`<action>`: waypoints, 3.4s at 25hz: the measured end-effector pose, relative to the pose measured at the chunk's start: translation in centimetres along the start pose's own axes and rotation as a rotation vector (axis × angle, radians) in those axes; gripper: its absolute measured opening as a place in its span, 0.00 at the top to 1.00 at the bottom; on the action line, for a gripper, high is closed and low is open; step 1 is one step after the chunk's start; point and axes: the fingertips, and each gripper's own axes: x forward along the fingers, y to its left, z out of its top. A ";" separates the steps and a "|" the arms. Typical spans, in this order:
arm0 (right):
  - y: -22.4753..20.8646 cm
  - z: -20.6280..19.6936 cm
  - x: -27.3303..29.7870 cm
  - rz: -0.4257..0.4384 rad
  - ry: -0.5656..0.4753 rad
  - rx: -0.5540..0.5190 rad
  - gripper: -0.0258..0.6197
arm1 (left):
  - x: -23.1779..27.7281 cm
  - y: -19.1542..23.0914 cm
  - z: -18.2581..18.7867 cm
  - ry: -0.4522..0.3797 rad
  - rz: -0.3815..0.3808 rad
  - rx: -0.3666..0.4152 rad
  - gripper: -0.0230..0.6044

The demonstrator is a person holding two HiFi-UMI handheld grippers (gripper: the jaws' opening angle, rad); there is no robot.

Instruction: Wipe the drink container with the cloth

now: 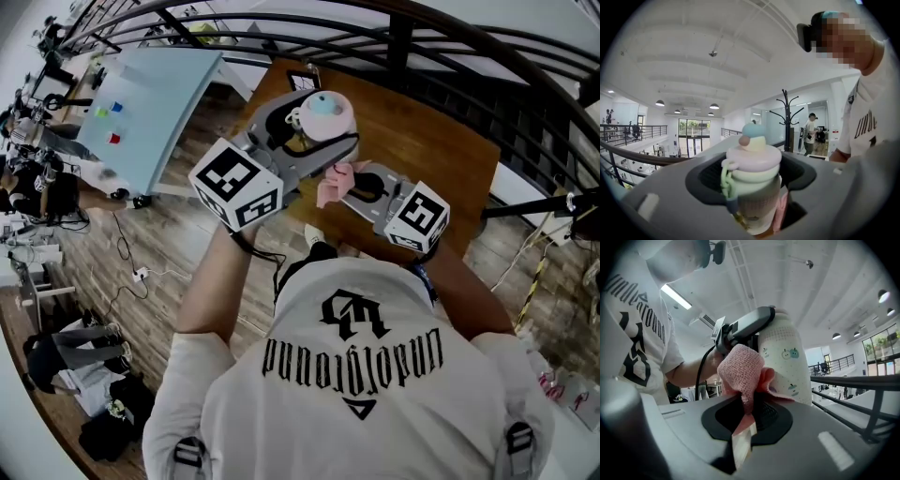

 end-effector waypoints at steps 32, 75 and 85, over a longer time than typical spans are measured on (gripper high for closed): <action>-4.0 0.1 0.5 -0.150 0.023 -0.011 0.91 | -2.0 3.4 -5.0 0.028 -0.014 -0.067 0.35; -17.7 -18.4 5.6 -0.503 0.262 0.136 0.91 | 0.7 14.0 -29.3 0.148 -0.019 -0.110 0.35; -18.2 -21.8 4.3 -0.538 0.301 0.181 0.91 | 2.2 13.0 -37.5 0.275 -0.006 -0.141 0.35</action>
